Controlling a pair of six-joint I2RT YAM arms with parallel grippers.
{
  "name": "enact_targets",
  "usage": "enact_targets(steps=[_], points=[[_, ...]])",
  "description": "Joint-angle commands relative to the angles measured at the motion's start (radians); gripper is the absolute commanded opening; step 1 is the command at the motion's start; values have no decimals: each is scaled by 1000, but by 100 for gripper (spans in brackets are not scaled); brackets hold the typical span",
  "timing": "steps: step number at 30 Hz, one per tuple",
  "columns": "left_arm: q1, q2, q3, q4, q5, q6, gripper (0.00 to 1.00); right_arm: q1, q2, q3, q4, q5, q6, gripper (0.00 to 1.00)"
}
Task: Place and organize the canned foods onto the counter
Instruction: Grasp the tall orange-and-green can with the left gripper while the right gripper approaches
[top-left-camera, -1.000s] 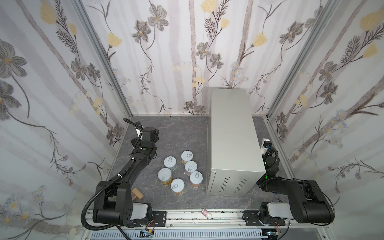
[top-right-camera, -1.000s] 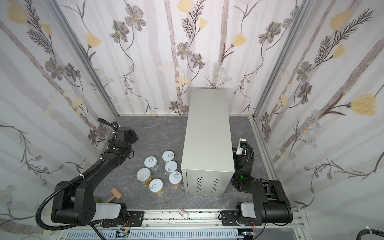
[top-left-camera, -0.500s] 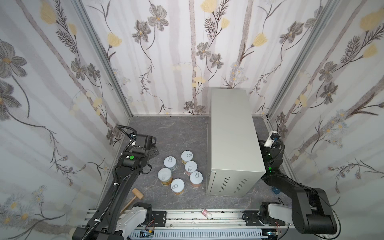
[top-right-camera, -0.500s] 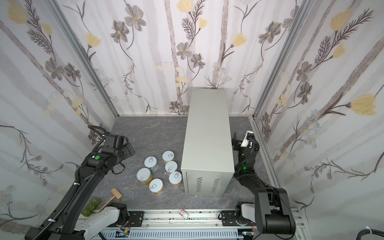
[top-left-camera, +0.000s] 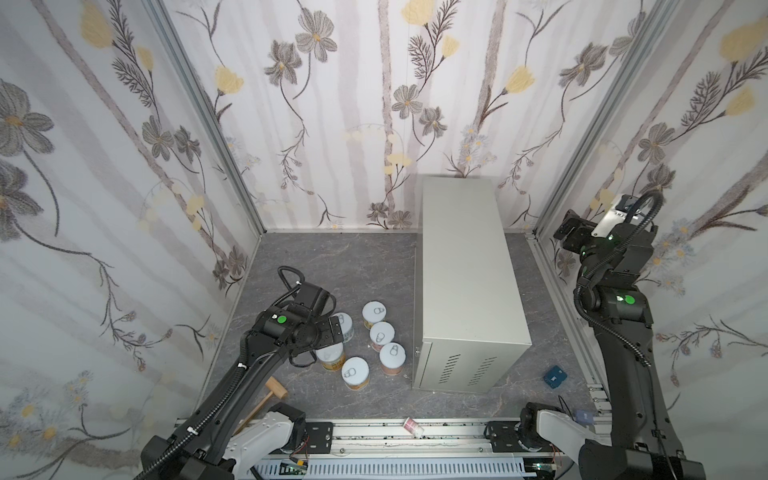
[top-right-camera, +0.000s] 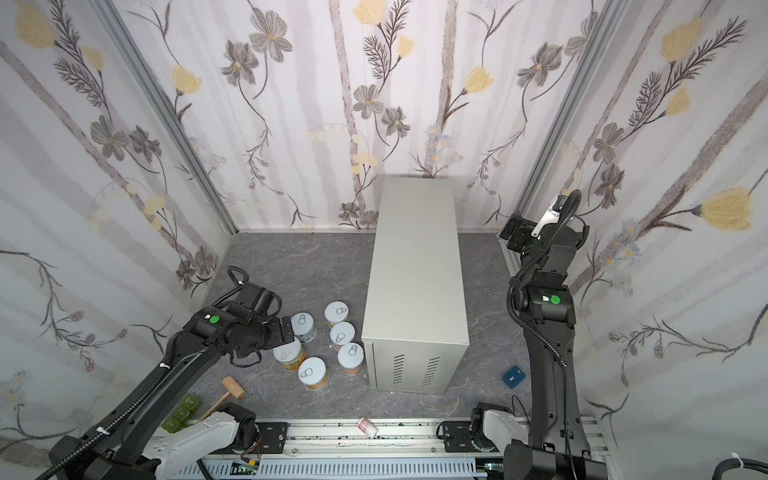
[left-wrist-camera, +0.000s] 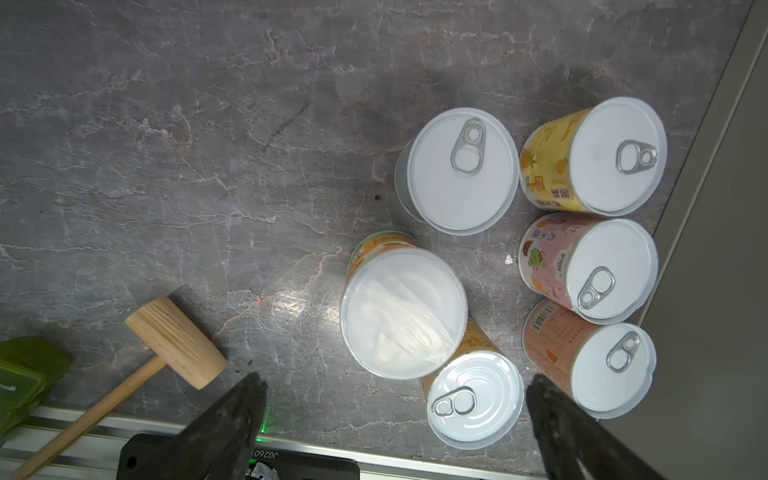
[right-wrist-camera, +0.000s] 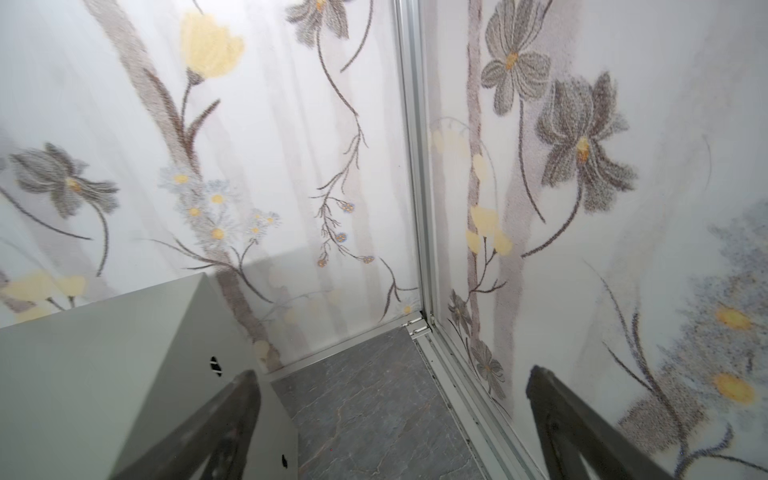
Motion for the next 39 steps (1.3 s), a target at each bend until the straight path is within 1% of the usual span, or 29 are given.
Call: enact_targets(steps=[1,3,5,8,12,14,17,21,23,25,29,31,34,35,38,39], points=[[-36,32,-16,-17,-51,-82,100,35,-2,80,-215,-177,-38,100],[-54,48,-34,7,-44,-103,100,110,-4,125,-272,-183,-65,100],[-74,64,-45,14,-60,-128,100,195,-2,168,-326,-181,-84,100],[-85,69,-75,51,-66,-143,100,294,-5,198,-369,-165,-87,100],[-85,98,-108,107,-53,-146,100,383,-36,214,-402,-161,-103,100],[-86,107,-129,138,-53,-144,100,413,-52,219,-410,-191,-110,100],[-86,118,-163,197,-37,-133,100,462,-71,221,-422,-273,-154,100],[-88,149,-153,184,-87,-102,100,527,-75,235,-461,-365,-194,100],[-88,146,-165,192,-96,-95,98,582,-62,246,-478,-395,-195,100],[-88,146,-182,211,-86,-90,95,667,-31,271,-505,-363,-193,100],[-88,153,-204,227,-71,-94,90,852,45,336,-588,-237,-195,100],[-88,142,-217,240,-74,-97,87,914,68,354,-610,-194,-195,100],[-88,134,-226,249,-79,-96,84,969,97,372,-620,-163,-189,100],[-88,131,-225,252,-80,-96,81,1014,108,379,-626,-155,-191,100],[-87,125,-224,252,-82,-96,73,1060,126,390,-630,-136,-198,100],[-88,122,-226,252,-82,-96,72,1068,131,390,-628,-134,-202,100]])
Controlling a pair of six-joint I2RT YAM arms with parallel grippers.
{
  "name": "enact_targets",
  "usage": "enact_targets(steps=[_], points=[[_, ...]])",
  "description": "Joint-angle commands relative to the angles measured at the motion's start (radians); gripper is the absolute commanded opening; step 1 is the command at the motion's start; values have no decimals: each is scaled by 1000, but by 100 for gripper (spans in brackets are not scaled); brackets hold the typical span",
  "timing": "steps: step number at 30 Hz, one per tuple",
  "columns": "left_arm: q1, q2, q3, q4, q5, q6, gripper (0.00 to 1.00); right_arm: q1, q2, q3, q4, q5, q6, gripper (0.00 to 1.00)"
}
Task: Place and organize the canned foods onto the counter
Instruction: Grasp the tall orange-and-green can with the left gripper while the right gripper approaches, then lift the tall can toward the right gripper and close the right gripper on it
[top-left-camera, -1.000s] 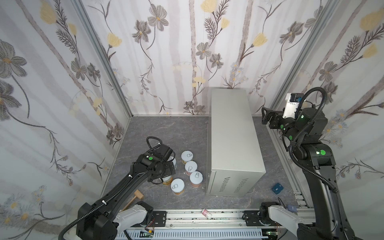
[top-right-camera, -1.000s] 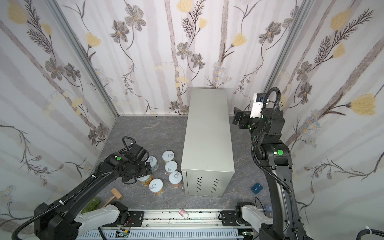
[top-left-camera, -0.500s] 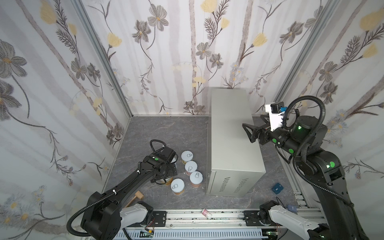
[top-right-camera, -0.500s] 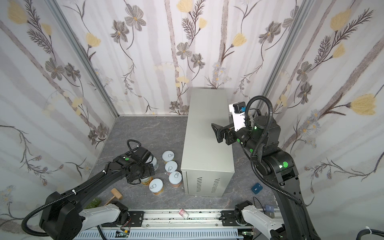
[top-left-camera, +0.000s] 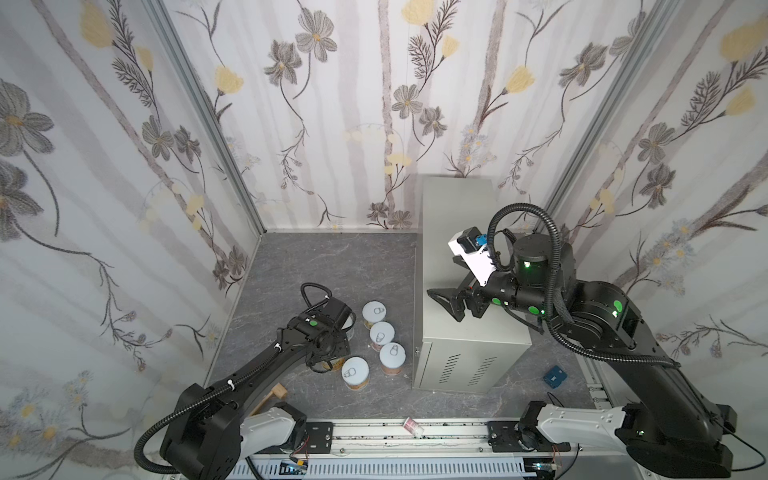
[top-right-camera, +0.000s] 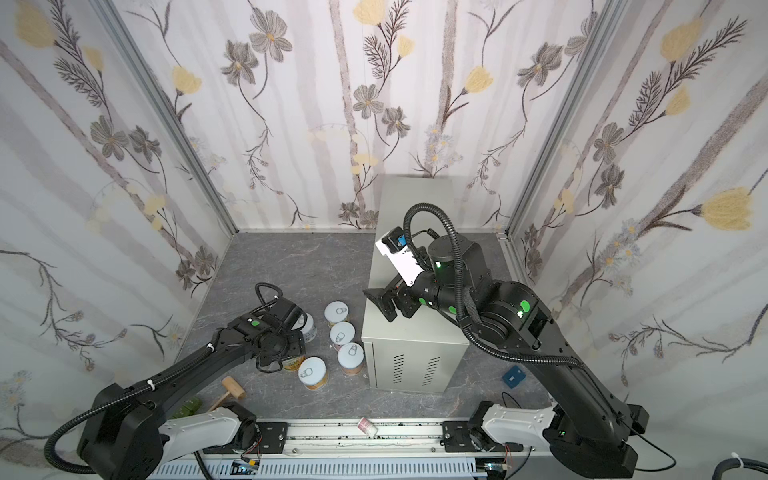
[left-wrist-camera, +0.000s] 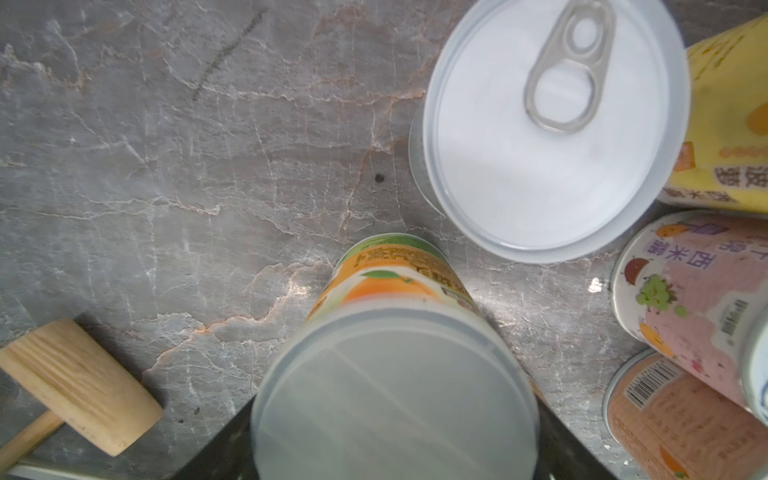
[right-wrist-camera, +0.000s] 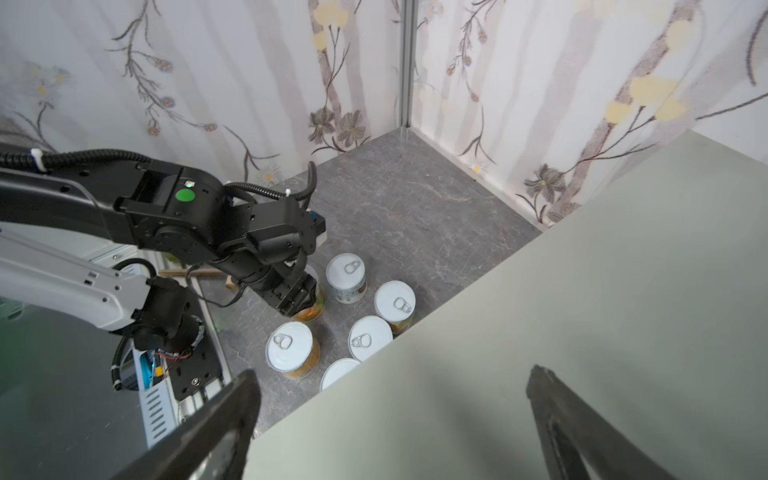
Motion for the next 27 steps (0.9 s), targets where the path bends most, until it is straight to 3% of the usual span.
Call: enact_targets(steps=[1,14,20,27], points=[[0,-10,-2,5,-20,-4,71,26,19,12,-1,45,-22,100],[0,-93,163,-191,-84,17,25,72,62,3,75,-43,-115,100],[8,-106,355,-332,-63,166,15,180,86,-26,116,-81,-236,100],[17,-120,550,-407,150,330,15,228,175,-2,153,-130,-268,100]])
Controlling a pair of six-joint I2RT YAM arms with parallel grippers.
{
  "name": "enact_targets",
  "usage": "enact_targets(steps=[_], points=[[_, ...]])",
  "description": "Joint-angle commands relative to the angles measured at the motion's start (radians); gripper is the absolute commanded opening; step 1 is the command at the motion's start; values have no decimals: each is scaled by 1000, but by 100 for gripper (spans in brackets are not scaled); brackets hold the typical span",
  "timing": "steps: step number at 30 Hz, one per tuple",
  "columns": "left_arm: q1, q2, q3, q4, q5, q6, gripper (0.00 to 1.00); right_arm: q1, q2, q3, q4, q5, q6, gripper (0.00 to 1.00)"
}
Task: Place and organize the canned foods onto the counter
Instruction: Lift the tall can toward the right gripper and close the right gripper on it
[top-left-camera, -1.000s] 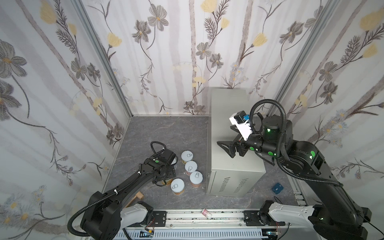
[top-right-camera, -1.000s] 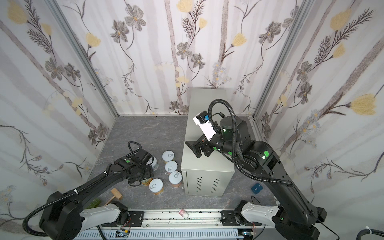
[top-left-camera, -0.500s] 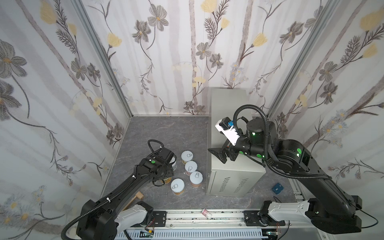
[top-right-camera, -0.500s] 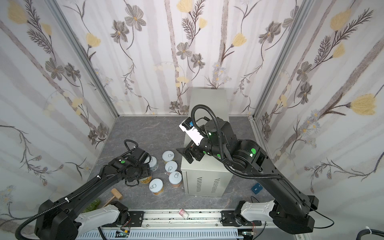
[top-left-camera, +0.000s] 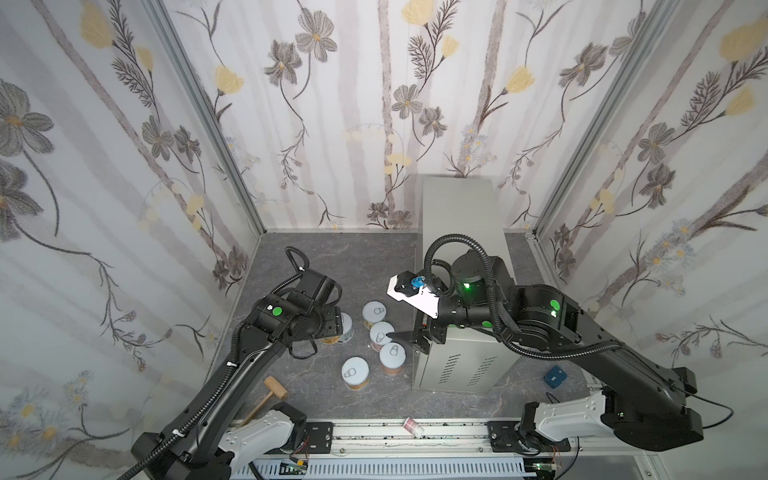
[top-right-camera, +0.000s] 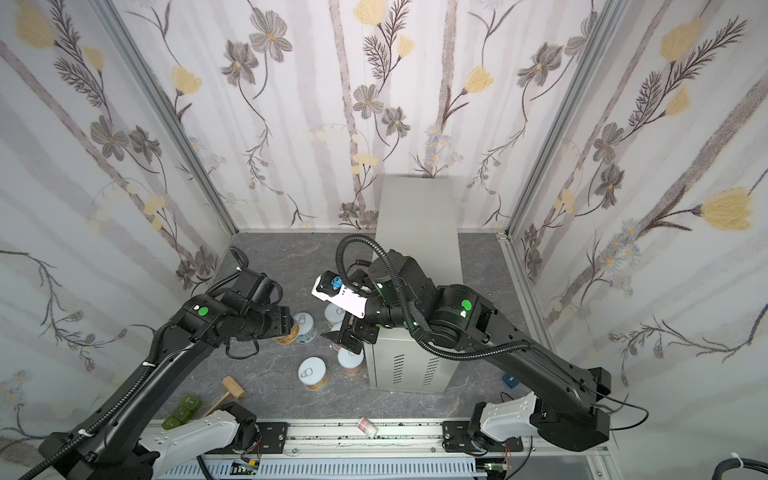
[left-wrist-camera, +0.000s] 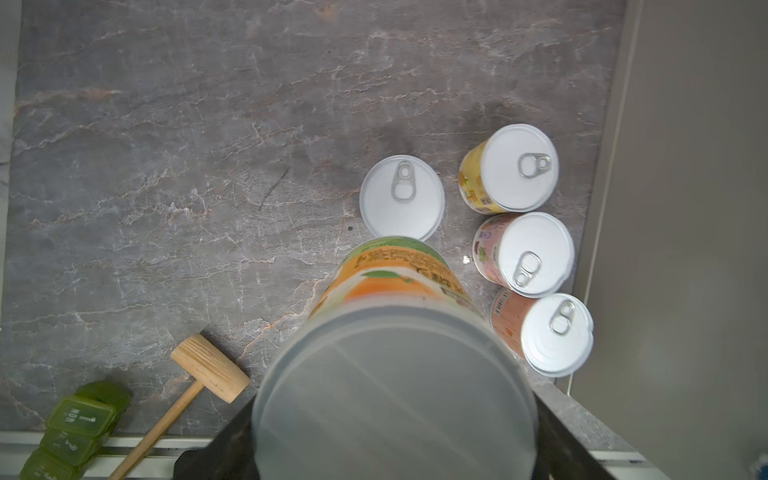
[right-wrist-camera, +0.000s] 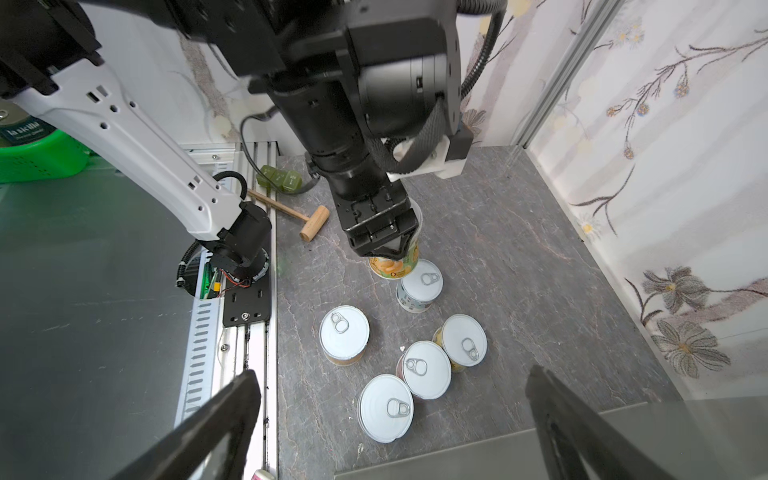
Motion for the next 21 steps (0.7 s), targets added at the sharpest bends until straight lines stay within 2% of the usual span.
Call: enact_targets(steps=[1,9,21], points=[[1,-13,80,-45,123,107,15,10,29,4,77,-50,-40,100],[7,-41,266,-72,305,162,13,16,72,-10,164,-85,-36,100],[5,-60,469,-138,416,231,11,39,156,33,190,-70,-12,100]])
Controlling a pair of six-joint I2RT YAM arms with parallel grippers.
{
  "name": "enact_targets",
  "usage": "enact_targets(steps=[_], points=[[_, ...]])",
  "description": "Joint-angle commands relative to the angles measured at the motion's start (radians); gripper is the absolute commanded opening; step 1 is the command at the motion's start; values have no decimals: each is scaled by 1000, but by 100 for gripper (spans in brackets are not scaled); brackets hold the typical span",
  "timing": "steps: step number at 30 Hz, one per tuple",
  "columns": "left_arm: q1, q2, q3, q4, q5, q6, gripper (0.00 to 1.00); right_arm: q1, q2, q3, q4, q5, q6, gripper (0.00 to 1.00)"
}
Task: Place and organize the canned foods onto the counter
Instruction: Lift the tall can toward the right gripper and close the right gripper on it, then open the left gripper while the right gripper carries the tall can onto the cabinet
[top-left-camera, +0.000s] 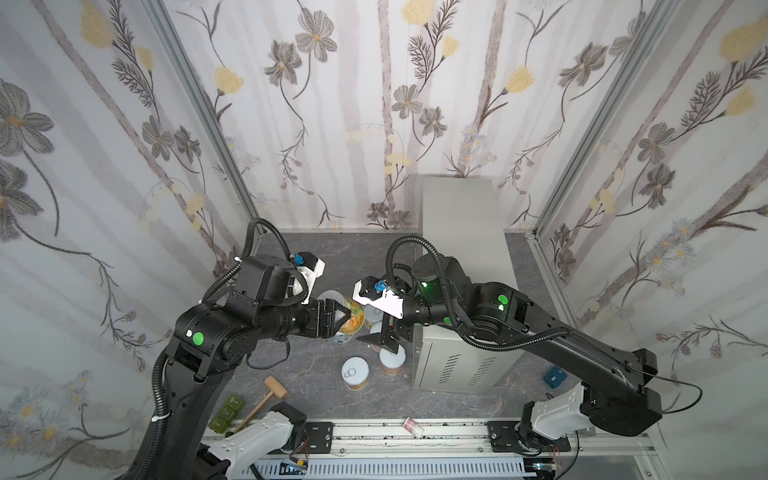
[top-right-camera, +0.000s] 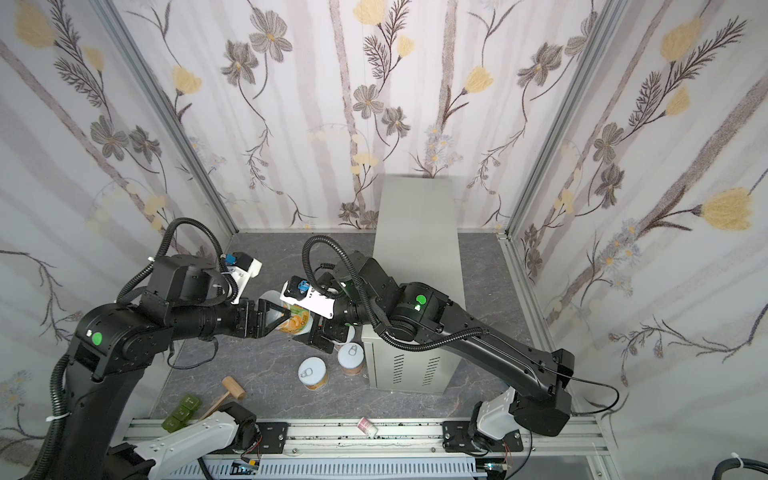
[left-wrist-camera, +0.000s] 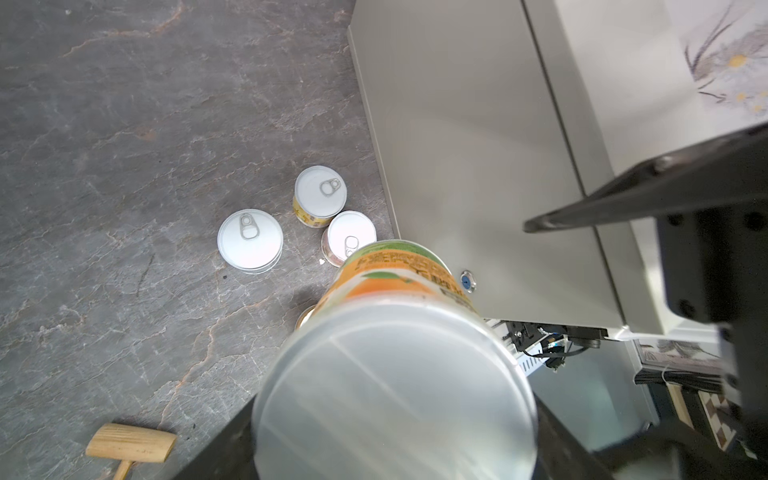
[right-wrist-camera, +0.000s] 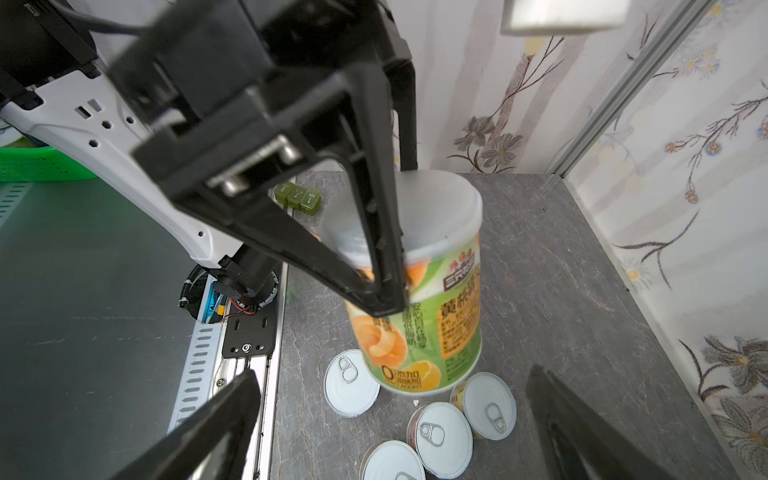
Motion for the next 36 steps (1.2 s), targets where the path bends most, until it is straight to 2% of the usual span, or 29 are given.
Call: enact_targets(steps=[1,9,19,22,30,33,36], points=[[2,-6,45,13,57,34,11,10,21,20,47,7,7,100],[1,-12,83,15,125,44,11,14,72,76,60,15,6,100],[1,-22,76,17,134,51,11,33,169,167,74,-17,23,100],[1,-20,75,20,129,53,11,34,175,166,100,-46,39,96],[1,-3,77,36,157,52,12,34,178,165,121,-64,46,76],[1,-8,63,65,177,44,21,33,168,162,128,-71,46,69],[1,-11,55,95,208,34,30,32,154,148,142,-85,43,68]])
